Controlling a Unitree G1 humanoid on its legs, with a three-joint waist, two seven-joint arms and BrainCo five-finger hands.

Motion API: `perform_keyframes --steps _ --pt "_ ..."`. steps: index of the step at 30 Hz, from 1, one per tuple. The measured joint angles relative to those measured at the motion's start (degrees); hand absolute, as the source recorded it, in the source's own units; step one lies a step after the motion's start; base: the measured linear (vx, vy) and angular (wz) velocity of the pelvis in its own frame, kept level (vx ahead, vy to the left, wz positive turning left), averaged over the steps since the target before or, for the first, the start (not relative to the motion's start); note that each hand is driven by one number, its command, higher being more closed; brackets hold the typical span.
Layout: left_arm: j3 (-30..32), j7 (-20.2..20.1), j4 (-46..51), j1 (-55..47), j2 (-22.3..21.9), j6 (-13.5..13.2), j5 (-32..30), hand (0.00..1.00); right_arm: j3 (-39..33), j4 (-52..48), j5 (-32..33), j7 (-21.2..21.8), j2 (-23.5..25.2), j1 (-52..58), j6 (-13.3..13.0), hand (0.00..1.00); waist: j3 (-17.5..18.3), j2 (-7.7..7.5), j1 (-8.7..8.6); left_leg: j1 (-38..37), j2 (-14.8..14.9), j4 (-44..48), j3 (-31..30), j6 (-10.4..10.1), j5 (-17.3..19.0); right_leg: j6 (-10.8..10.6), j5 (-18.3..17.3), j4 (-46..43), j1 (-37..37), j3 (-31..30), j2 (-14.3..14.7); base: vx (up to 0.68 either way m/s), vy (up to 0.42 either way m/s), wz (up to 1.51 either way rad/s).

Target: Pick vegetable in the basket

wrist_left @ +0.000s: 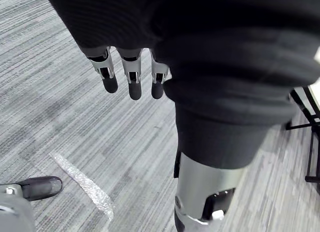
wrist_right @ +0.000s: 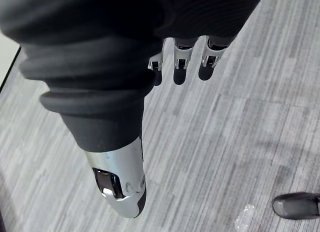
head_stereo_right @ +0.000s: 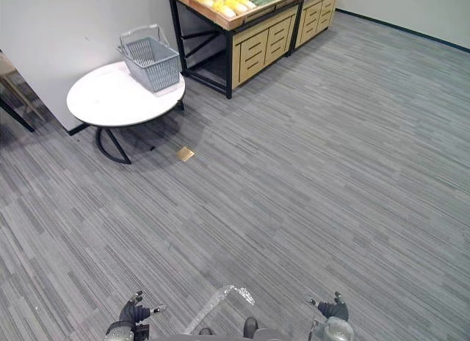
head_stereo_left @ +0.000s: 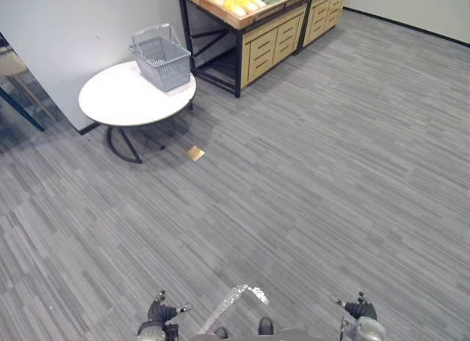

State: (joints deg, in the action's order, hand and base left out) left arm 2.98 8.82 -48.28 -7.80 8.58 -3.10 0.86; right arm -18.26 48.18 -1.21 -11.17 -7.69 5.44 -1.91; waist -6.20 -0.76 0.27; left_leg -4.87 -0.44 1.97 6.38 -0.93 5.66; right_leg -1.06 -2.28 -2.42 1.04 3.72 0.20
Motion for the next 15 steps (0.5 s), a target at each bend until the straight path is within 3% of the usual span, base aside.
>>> perform_keyframes --steps 3,15 --pt "0.0 0.0 2.2 0.0 1.1 -0.1 0.0 0.0 0.0 -1.6 -1.3 0.1 -0.3 -1.1 -0.1 0.0 -0.6 0.34 -1.0 -0.1 -0.2 0.0 0.0 0.0 0.0 0.0 0.0 0.7 0.6 0.4 -0.3 0.06 0.023 0.05" --pt "1.3 0.7 6.3 -0.7 1.3 -0.1 -0.5 0.0 1.5 -4.3 -2.9 0.2 -1.7 -1.1 -0.1 0.0 -0.9 0.54 -1.09 0.6 -0.1 -0.1 -0.7 0.0 0.0 -0.6 0.6 1.7 0.6 1.2 -0.2 -0.01 -0.002 0.03"
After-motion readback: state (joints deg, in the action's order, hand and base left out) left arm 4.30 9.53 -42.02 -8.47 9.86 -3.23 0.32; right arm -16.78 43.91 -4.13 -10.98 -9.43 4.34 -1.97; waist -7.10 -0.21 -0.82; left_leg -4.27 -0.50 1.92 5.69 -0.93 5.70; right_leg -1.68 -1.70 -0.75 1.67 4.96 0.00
